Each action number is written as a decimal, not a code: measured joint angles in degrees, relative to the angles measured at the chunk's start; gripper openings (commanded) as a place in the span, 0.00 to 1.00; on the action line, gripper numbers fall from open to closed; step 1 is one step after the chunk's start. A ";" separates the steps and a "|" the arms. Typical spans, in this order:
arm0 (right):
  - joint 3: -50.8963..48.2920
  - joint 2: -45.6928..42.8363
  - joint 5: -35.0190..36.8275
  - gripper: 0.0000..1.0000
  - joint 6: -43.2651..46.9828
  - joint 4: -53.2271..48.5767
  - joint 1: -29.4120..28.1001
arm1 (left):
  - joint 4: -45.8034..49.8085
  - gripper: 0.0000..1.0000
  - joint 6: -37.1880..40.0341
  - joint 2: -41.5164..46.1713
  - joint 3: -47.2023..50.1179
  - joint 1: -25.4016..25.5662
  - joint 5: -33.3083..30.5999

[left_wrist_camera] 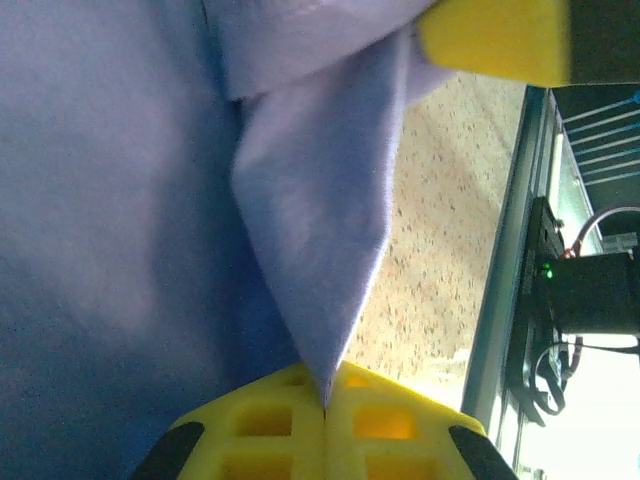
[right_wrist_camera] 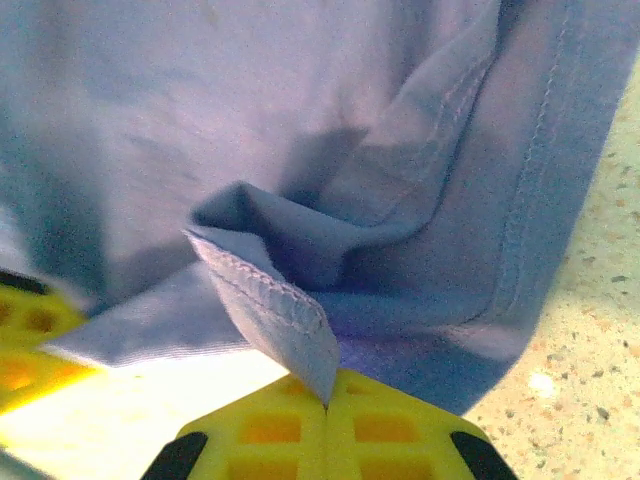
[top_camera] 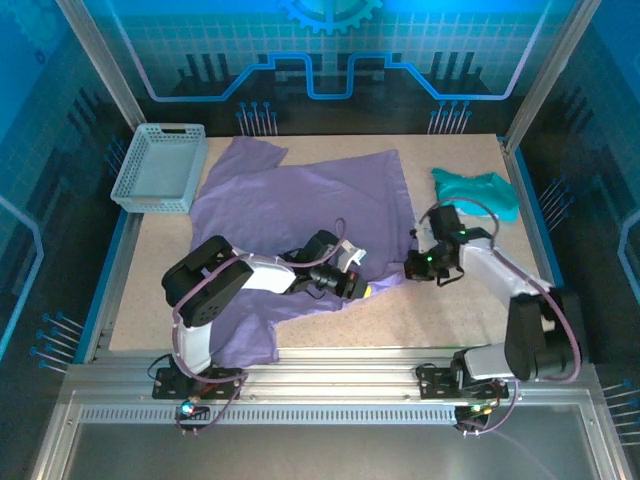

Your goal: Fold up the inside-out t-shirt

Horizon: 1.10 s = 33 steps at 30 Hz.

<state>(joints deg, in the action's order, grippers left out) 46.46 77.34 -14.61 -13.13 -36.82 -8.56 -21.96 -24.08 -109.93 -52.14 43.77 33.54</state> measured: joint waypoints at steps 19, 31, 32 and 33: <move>0.04 0.74 -9.53 0.00 -4.00 9.79 4.46 | 29.59 0.76 -12.92 37.88 15.87 -27.54 -24.61; 0.94 0.85 -7.87 0.00 -4.02 10.73 6.47 | 30.69 0.67 -12.46 2.60 -10.69 -27.61 -24.50; 1.03 0.74 -7.85 0.00 -4.02 10.69 7.17 | 31.17 0.65 -12.02 0.46 -13.62 -27.06 -24.52; 1.11 0.52 -7.82 0.00 -4.04 10.71 7.74 | 31.87 0.64 -11.80 -1.18 -16.06 -26.62 -24.50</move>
<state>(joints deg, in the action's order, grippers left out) 47.57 77.87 -22.44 -17.17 -26.11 -0.82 9.91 -35.88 -111.11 -68.20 17.15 9.04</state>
